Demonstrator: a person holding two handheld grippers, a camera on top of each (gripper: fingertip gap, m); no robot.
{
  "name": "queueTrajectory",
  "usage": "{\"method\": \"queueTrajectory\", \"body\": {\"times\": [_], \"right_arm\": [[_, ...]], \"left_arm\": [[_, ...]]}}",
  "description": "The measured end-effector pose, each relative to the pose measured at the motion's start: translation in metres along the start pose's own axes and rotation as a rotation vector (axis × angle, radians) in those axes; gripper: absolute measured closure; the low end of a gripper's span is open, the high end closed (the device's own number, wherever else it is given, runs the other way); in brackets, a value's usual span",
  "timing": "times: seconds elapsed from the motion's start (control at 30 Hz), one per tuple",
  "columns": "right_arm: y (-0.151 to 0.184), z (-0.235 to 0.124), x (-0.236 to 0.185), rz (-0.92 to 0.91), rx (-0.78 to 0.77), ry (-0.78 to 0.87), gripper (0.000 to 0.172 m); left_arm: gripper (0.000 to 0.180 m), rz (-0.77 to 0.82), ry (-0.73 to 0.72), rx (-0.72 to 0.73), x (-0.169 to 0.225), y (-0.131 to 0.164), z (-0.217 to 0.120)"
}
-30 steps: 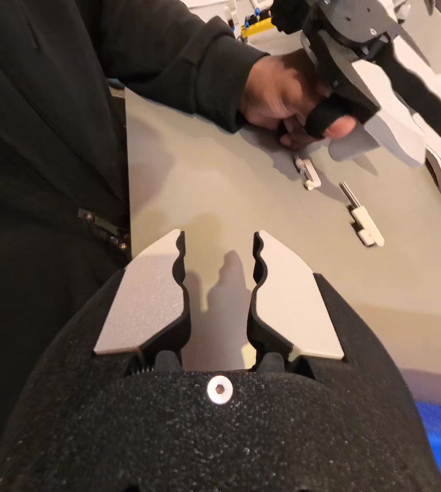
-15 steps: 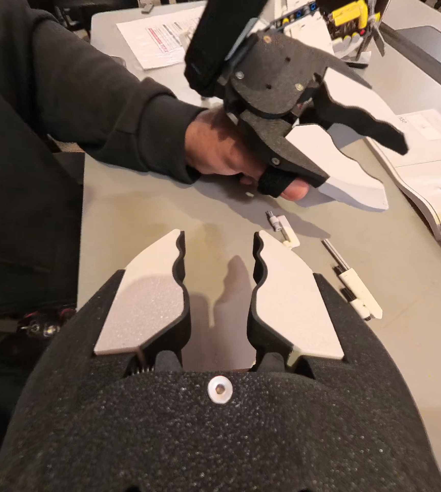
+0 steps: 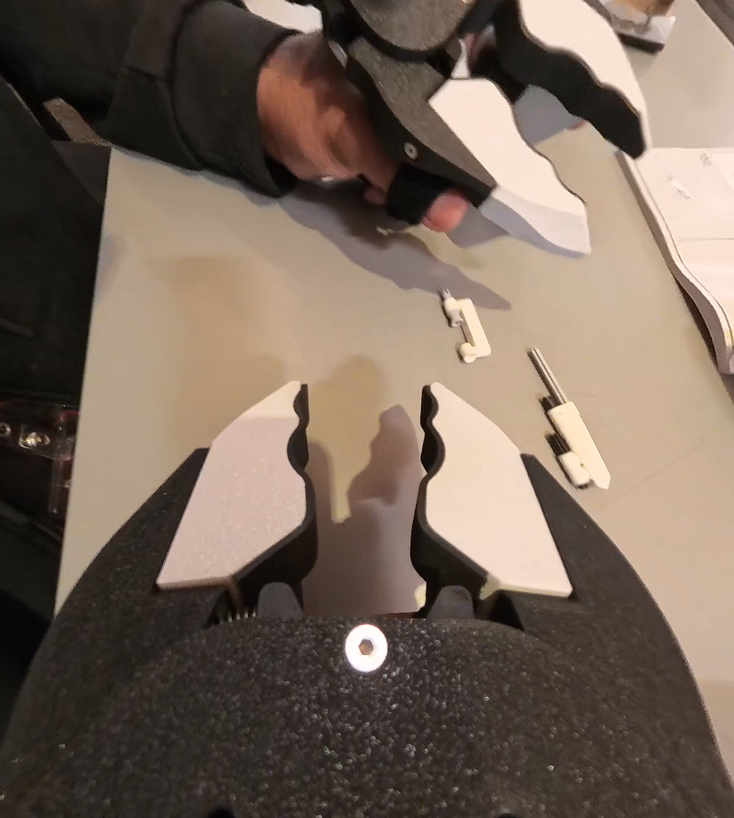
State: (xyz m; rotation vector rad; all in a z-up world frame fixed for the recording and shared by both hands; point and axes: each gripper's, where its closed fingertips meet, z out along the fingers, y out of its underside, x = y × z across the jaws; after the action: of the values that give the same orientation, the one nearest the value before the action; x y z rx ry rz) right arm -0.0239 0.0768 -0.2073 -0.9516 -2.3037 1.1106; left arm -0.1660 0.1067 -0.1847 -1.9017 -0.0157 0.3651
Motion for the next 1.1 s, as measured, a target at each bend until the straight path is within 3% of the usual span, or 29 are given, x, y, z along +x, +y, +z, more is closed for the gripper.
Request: {"method": "queueTrajectory", "body": {"times": [0.2, 0.47, 0.6, 0.73, 0.9, 1.1], "right_arm": [[0.012, -0.011, 0.029, 0.056, 0.014, 0.066, 0.124], [-0.026, -0.018, 0.091, 0.318, 0.238, 0.250, 0.121], [-0.042, -0.025, 0.144, 0.571, 0.370, 0.366, 0.115], [-0.037, -0.024, 0.198, 0.752, 0.402, 0.487, 0.110], [-0.013, -0.027, 0.242, 0.730, 0.343, 0.659, 0.104], [0.016, -0.022, 0.248, 0.721, 0.321, 0.627, 0.104]], "left_arm": [[0.127, 0.004, 0.007, 0.017, 0.004, 0.003, -0.013], [0.126, 0.008, 0.115, 0.088, 0.045, -0.022, -0.009], [0.126, -0.017, 0.114, 0.135, 0.055, -0.045, 0.009], [0.125, -0.069, 0.014, 0.132, 0.028, -0.059, 0.043], [0.125, -0.092, -0.056, 0.042, 0.002, -0.047, 0.079], [0.121, 0.011, -0.041, 0.003, -0.013, -0.033, 0.104]]}}
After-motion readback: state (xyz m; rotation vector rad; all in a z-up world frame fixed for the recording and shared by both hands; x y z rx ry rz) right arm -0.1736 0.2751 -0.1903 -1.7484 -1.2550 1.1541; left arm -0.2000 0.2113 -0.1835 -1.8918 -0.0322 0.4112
